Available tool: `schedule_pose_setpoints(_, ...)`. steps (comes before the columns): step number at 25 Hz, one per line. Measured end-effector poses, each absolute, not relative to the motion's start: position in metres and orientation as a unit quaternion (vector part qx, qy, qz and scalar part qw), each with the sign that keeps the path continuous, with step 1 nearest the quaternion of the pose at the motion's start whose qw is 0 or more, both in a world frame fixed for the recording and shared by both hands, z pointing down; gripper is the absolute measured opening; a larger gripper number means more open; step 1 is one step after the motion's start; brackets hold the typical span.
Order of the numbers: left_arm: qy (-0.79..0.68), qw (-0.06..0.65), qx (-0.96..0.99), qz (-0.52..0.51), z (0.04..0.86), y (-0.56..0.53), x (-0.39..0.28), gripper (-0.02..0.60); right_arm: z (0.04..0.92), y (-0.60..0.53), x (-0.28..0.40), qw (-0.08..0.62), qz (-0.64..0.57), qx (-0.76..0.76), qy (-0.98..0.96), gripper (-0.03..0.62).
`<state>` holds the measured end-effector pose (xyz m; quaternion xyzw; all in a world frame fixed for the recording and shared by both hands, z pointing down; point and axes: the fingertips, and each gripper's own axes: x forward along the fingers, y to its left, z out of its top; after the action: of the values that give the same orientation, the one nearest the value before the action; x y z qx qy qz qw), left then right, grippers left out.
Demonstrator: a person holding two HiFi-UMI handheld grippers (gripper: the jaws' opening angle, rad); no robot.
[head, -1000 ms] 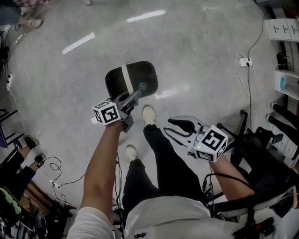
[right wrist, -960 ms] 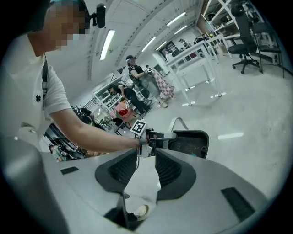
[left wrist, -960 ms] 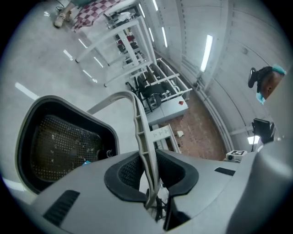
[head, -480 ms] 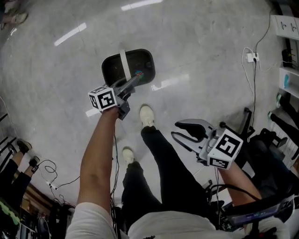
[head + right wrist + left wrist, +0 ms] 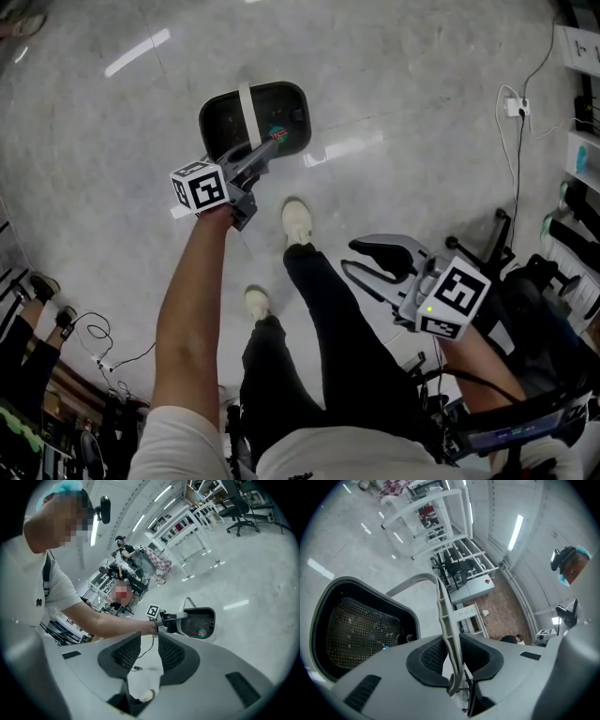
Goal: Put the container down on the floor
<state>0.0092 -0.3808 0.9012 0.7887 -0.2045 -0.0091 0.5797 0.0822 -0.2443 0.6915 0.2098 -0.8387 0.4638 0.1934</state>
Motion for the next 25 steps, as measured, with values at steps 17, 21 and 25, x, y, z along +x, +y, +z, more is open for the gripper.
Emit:
schedule_pose_setpoints(17, -0.201, 0.573, 0.794, -0.001, 0.9, -0.385, 0.009, 0.18, 0.7, -0.24, 0.09, 0.199, 0.463, 0.213, -0.837, 0.107)
schedule_pose_setpoints(21, -0.214, 0.574, 0.791, -0.001, 0.896, -0.381, -0.003, 0.19, 0.697, -0.24, 0.089, 0.197, 0.46, 0.214, -0.839, 0.107)
schedule_pose_setpoints(25, -0.222, 0.572, 0.79, 0.007, 0.888, -0.37, -0.021, 0.202, 0.691, -0.241, 0.083, 0.195, 0.452, 0.219, -0.842, 0.107)
